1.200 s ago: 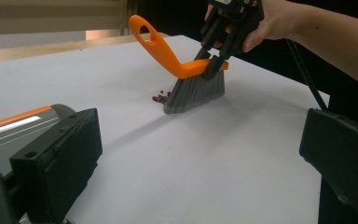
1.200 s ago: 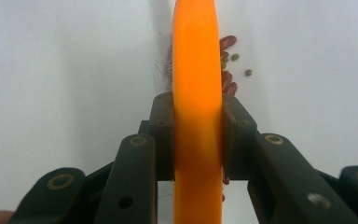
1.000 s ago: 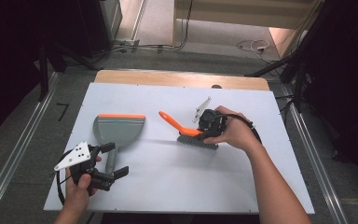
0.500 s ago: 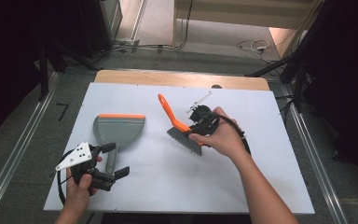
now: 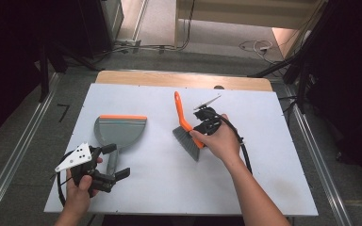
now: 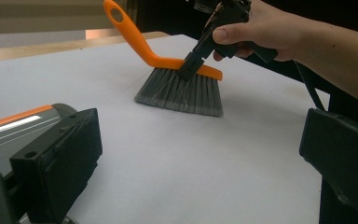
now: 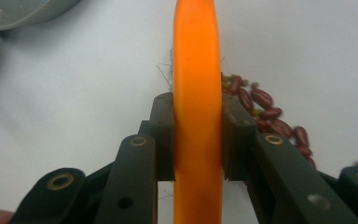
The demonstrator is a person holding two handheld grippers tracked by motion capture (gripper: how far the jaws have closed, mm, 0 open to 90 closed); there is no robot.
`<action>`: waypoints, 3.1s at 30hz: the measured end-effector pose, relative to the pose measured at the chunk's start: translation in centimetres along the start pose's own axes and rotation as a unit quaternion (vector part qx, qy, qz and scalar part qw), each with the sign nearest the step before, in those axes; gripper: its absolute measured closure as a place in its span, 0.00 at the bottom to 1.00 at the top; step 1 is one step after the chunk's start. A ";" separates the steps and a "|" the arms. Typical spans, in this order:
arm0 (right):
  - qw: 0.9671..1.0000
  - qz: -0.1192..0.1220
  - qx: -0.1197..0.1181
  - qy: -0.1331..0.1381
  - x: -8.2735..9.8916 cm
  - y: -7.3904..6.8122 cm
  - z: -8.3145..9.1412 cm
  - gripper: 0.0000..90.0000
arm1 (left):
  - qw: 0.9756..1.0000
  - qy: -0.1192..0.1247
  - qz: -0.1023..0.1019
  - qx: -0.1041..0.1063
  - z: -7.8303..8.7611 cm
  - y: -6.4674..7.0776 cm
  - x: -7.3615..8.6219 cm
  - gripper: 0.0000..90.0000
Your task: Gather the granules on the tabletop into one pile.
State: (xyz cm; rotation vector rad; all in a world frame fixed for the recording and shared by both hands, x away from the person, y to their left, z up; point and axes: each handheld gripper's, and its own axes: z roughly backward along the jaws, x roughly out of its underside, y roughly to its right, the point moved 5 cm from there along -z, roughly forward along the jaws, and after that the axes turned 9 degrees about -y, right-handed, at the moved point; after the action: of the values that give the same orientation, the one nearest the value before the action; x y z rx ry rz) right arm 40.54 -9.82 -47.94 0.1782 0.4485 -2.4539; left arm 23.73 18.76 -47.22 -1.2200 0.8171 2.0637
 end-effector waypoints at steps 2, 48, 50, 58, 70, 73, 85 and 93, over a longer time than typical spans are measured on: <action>1.000 -0.009 0.004 0.002 0.4 0.6 0.3 0.76 | 1.000 0.000 -0.001 0.000 -0.1 0.0 0.0 0.00; 0.981 -0.002 0.191 0.030 3.0 3.9 2.9 0.76 | 1.000 -0.002 -0.002 0.000 -0.2 0.1 0.0 0.00; 0.980 0.000 0.198 0.035 2.9 3.7 3.3 0.76 | 1.000 -0.003 -0.002 0.000 -0.1 0.1 0.0 0.00; 0.987 0.076 0.132 0.048 2.5 -0.5 3.8 0.76 | 1.000 -0.003 -0.002 0.000 -0.3 0.1 0.0 0.00; 0.993 0.080 0.085 0.008 1.8 -2.0 0.4 0.76 | 1.000 -0.002 -0.002 0.000 0.0 0.1 0.0 0.00; 0.994 0.065 0.087 0.013 1.9 -0.8 0.9 0.76 | 1.000 0.000 0.000 -0.001 -0.1 0.0 0.0 0.00; 0.990 0.129 0.050 0.019 4.9 -0.3 3.5 0.76 | 1.000 -0.004 -0.002 0.000 -0.3 0.1 0.0 0.00; 0.983 0.178 0.041 0.005 6.2 0.0 2.0 0.76 | 1.000 -0.007 -0.004 0.000 -0.5 0.4 0.0 0.00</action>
State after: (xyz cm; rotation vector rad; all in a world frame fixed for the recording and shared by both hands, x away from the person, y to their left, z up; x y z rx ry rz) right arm 35.54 -14.01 -47.55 0.2798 0.2896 -2.1205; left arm 23.74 18.12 -47.35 -1.2048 0.8048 2.0648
